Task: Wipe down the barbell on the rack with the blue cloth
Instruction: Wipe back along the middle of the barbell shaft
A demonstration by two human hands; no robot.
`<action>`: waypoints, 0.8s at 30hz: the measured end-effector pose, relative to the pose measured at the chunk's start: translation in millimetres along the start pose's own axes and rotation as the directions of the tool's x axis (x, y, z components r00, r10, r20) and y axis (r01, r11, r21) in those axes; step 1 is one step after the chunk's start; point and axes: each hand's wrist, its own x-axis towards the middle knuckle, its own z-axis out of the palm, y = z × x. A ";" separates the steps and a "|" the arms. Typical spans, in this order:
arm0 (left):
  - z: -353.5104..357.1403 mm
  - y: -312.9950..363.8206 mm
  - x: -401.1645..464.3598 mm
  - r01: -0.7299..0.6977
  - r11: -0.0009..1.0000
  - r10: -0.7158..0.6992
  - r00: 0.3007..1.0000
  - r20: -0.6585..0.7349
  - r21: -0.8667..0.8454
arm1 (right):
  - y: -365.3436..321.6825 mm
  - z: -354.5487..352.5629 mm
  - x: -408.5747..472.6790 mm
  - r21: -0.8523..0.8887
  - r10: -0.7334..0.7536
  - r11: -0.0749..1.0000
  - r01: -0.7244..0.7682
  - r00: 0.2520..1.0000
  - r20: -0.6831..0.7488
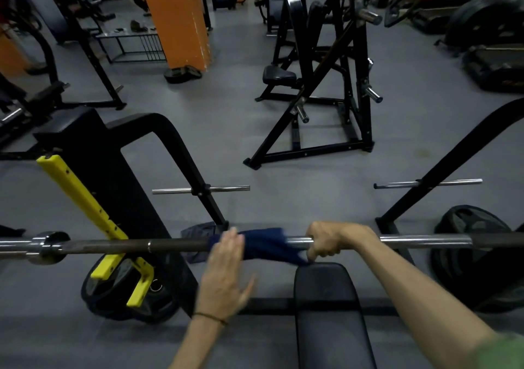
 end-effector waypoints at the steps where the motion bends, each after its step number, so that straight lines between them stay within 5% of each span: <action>1: -10.4 -28.5 -9.9 0.066 0.997 -0.066 0.998 -0.016 0.043 | 0.4 -2.2 1.3 0.041 0.011 0.999 -0.013 1.000 0.027; 4: -30.2 -73.8 -24.0 0.190 0.971 -0.192 0.981 -0.002 0.146 | 2.3 -0.4 2.1 0.028 0.027 0.999 -0.028 0.999 0.024; 7: -13.9 -29.5 -4.3 0.242 0.968 -0.242 0.970 -0.007 0.067 | -7.5 6.5 8.1 -0.193 0.005 0.981 -0.019 0.997 -0.073; 11: 18.0 64.2 27.6 -0.047 0.998 0.047 0.999 -0.004 -0.051 | -42.3 40.5 28.3 -0.483 -0.181 0.876 -0.019 0.913 -0.365; 18: -4.4 -43.5 -3.7 -0.018 0.999 0.019 1.000 -0.020 0.042 | -30.6 92.0 20.8 -0.447 -0.322 0.888 -0.106 0.550 -0.771; 24: -31.3 -104.8 -26.6 0.194 0.973 -0.199 0.979 0.030 0.127 | -55.0 107.8 24.8 -0.299 -0.135 0.916 -0.267 0.497 -0.857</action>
